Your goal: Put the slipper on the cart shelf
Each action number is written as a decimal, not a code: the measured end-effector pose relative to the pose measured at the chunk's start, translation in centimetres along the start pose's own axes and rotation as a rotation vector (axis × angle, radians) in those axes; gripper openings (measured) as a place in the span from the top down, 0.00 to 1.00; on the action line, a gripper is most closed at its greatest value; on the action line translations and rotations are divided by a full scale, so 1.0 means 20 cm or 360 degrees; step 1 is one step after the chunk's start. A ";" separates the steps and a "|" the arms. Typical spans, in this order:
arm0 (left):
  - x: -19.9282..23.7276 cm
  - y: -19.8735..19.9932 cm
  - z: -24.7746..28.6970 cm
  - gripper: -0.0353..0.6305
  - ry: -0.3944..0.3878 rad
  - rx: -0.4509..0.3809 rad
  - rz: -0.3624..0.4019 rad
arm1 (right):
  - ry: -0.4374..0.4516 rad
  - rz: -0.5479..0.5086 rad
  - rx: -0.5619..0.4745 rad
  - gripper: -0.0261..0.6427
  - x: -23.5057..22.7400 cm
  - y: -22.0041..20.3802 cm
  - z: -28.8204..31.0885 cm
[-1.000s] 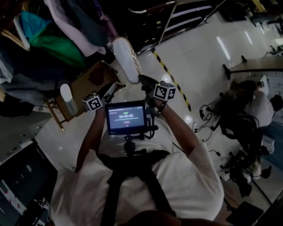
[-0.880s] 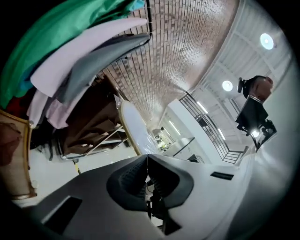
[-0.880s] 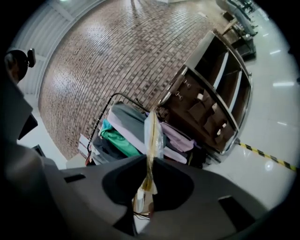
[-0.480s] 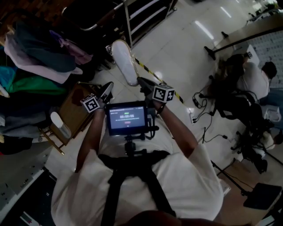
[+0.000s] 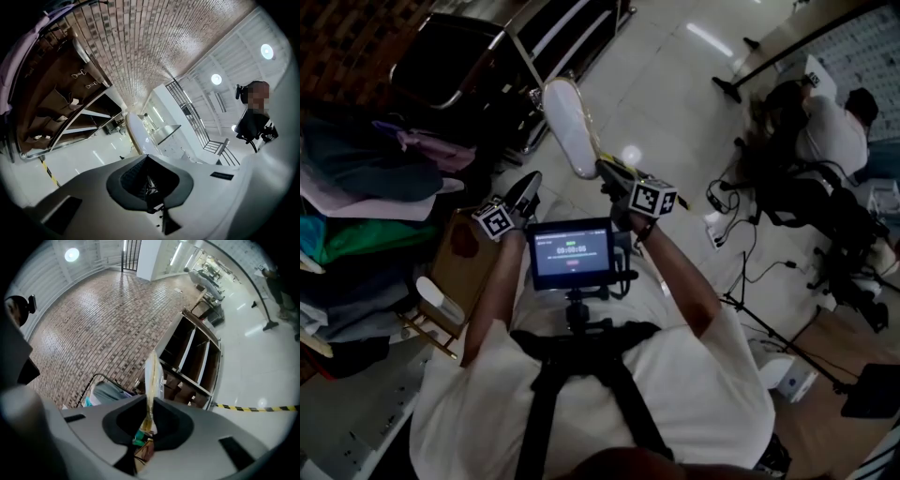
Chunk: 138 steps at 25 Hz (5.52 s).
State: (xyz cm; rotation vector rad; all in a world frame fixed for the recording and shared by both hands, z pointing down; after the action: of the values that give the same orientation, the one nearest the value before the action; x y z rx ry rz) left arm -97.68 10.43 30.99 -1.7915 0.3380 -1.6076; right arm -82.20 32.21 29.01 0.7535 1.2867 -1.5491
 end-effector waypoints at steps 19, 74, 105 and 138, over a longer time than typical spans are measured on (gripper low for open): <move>0.54 0.51 0.73 0.94 -0.0148 0.0128 0.0018 | -0.0125 0.0011 -0.0182 0.89 -0.11 0.68 0.35; 0.41 0.45 1.97 0.94 0.0533 -0.0312 0.0046 | 0.0110 0.0094 0.0374 0.89 -1.15 2.44 0.53; 0.97 0.74 1.60 0.94 0.0877 -0.0670 -0.0145 | -0.0010 0.0002 0.0797 0.88 -1.03 2.32 1.56; 1.07 1.00 2.21 0.94 0.1164 -0.0739 -0.0205 | 0.0076 0.0004 0.1164 0.88 -1.28 2.75 2.24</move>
State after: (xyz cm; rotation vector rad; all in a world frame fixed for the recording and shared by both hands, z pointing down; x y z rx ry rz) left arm -46.61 -3.03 35.08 -1.4777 1.0128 -2.3952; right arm -17.19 -3.33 42.65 1.2427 0.7239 -2.0272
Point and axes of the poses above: the fingertips, and each gripper's own axes: z forward along the fingers, x to its left, y out of its top, the point moved 7 cm from there along -z, backward along the fingers, and after that the axes turned 7 degrees about z, right-handed, at the moved point
